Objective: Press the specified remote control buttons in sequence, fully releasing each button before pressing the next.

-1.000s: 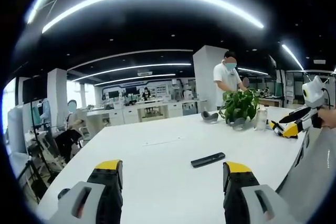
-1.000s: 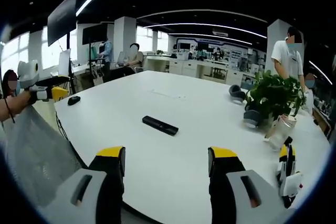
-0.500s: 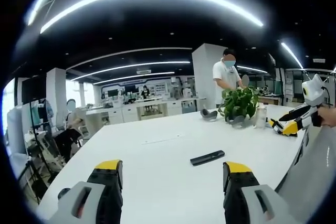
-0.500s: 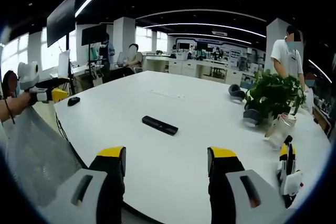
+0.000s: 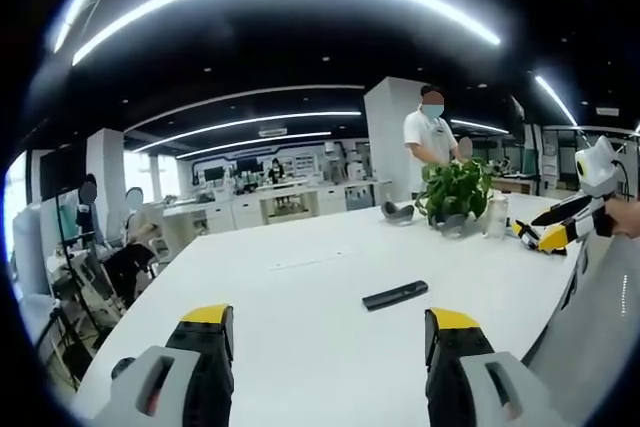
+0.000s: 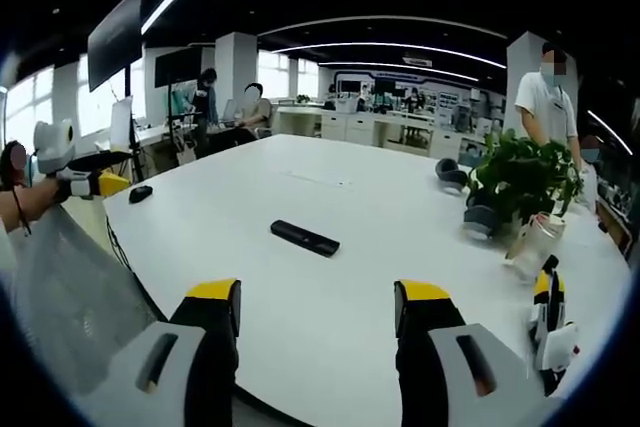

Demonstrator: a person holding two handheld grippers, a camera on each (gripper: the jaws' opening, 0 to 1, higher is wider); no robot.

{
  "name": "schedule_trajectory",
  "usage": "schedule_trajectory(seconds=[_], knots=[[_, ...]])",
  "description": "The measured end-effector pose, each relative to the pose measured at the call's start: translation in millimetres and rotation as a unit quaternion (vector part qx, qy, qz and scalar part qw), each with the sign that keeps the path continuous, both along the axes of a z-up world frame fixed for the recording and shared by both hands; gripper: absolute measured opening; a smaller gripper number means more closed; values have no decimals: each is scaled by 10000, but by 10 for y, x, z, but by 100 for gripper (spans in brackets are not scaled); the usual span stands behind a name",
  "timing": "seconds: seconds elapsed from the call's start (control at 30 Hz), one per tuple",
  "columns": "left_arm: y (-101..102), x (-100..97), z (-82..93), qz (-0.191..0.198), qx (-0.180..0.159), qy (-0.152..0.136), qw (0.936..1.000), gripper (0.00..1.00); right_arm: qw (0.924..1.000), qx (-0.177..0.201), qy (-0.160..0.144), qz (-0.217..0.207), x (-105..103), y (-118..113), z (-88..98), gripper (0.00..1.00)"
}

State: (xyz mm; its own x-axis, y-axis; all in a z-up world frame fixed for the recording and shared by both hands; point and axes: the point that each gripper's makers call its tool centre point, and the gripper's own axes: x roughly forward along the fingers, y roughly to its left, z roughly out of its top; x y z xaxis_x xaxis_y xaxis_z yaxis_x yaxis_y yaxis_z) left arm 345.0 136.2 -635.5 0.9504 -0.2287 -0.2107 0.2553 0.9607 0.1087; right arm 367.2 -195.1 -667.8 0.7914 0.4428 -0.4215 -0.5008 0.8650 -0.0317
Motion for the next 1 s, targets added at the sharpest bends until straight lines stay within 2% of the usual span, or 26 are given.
schedule_trajectory(seconds=[0.5, 0.77, 0.93, 1.0], knots=[[-31, 22, -81, -45, 136, 246, 9996, 81, 9999, -59, 91, 14, 16, 20, -20, 62], [-91, 39, -156, -196, -8, 539, 9984, 83, 9999, -27, 117, -19, 14, 23, -11, 60], [-192, 49, -286, -396, -104, 1079, 9933, 92, 9999, -133, 12, -98, 23, -4, 29, 59], [-274, 26, -333, -632, -168, 1320, 9891, 92, 9995, -236, -112, -151, 30, -20, 72, 59]])
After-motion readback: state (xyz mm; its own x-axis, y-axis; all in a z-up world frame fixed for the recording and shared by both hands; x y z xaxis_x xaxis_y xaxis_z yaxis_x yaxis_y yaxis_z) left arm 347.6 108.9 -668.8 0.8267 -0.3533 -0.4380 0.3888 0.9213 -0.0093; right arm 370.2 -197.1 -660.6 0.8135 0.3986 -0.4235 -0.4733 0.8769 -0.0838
